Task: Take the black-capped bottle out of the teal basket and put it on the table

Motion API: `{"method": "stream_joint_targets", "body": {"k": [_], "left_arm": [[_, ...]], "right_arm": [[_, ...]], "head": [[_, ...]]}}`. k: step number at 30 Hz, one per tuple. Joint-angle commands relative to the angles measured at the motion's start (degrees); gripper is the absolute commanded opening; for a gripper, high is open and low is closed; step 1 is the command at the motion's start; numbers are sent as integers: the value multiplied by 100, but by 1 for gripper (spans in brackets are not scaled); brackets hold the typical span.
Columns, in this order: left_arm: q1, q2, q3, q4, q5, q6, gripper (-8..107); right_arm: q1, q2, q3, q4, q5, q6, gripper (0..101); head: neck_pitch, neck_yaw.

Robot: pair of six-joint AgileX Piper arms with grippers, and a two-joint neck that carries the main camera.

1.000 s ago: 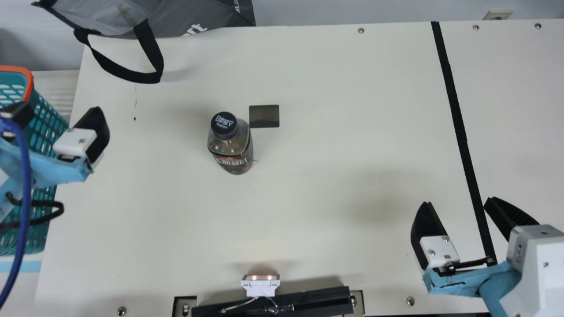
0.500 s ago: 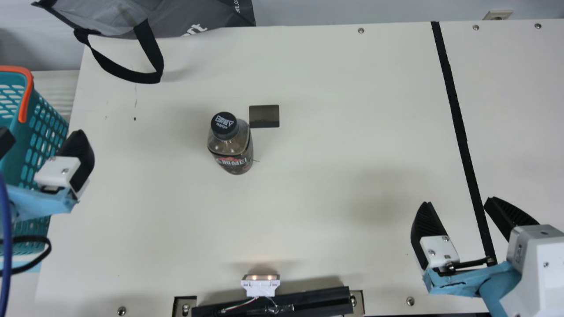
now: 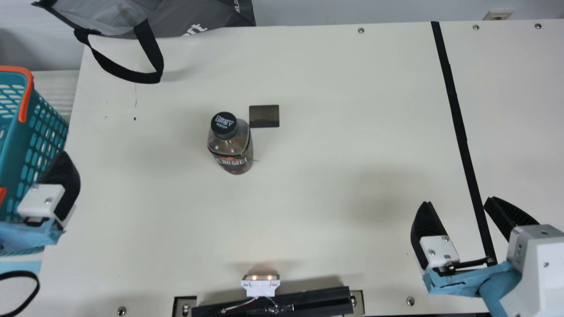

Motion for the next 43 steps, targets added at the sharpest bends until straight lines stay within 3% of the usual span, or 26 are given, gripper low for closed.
{"method": "stream_joint_targets", "body": {"k": [1,7,43], "left_arm": [[-16,-124,17,32,79,-34,107],[-49,-385,31,74,299,-100,107],[-41,-383,27,83,312,-101,107]], "right_arm": [[0,0,0,0,0,0,91],[0,0,0,0,0,0,91],[0,0,0,0,0,0,91]], "head": [[-21,47],[-21,47],[-21,47]]}}
